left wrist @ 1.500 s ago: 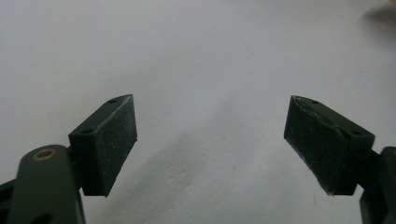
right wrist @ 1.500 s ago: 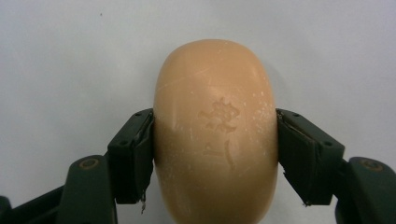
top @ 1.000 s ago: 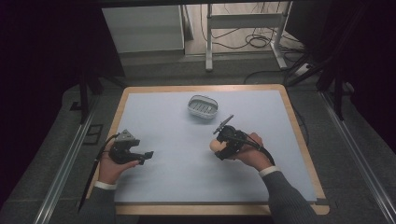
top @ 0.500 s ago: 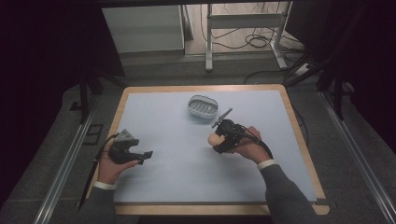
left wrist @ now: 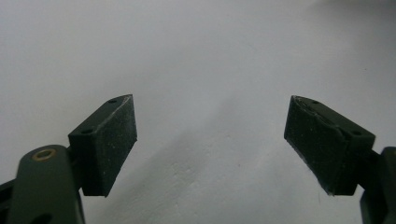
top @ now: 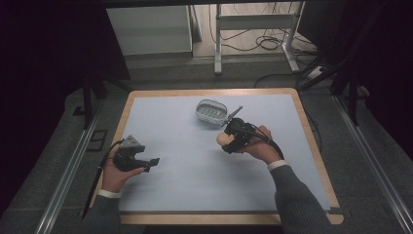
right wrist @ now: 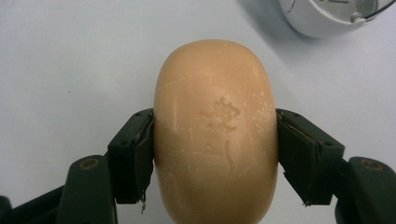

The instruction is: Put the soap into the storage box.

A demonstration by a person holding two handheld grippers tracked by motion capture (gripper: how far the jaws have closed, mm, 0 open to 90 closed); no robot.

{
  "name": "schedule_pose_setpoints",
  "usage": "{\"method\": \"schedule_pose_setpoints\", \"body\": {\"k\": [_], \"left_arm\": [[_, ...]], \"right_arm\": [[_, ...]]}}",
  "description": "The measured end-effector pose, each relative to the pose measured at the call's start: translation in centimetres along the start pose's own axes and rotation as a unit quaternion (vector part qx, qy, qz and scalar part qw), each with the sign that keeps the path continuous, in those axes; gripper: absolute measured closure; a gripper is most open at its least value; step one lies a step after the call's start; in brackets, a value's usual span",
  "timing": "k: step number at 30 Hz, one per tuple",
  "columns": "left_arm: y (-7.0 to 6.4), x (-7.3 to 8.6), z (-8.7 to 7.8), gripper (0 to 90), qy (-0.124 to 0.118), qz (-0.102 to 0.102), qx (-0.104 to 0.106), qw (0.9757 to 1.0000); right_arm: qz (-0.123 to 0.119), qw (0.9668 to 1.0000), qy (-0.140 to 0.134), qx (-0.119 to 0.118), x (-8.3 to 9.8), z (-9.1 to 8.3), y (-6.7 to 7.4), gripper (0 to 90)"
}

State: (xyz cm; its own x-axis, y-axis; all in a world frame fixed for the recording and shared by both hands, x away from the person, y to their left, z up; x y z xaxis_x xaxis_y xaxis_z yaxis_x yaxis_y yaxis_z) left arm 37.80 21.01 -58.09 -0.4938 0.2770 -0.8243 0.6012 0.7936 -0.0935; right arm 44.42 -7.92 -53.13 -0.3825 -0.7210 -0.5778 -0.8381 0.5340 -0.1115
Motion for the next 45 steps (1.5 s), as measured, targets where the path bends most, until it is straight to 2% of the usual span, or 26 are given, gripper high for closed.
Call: {"method": "schedule_pose_setpoints", "body": {"k": [10, 33, 41, 45], "left_arm": [[0.1, 0.1, 0.0, 17.1, 0.001, 0.000, -0.001, 1.0000], [0.1, 0.0, 0.0, 16.9, 0.001, 0.000, -0.002, 1.0000], [0.1, 0.1, 0.0, 16.8, 0.001, 0.000, -0.001, 1.0000], [0.1, 0.1, 0.0, 16.8, 0.002, 0.000, -0.001, 1.0000]], "right_arm": [[-0.001, 1.0000, -0.003, -0.003, -1.3, 0.4, -0.9, 32.6], [0.004, 1.0000, -0.005, 0.002, -2.8, 0.9, -2.7, 32.5], [-0.003, 1.0000, -0.007, 0.002, -3.7, 1.1, -3.3, 32.5], [-0.003, 1.0000, -0.003, 0.008, -4.2, 1.4, -4.1, 32.5]]}}
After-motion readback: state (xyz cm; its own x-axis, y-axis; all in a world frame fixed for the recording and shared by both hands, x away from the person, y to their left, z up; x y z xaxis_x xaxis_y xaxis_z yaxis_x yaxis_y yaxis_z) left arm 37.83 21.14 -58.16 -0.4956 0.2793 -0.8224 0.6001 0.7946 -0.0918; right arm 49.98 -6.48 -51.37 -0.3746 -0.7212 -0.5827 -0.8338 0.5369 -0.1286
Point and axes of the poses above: each handheld gripper's, and its own axes: z roughly forward along the jaws, x roughly out of its underside, y roughly to its left, the point moved 10 cm from there along z, roughly forward along the jaws, and after that the axes turned 9 degrees about -y, right-handed, at the moved point
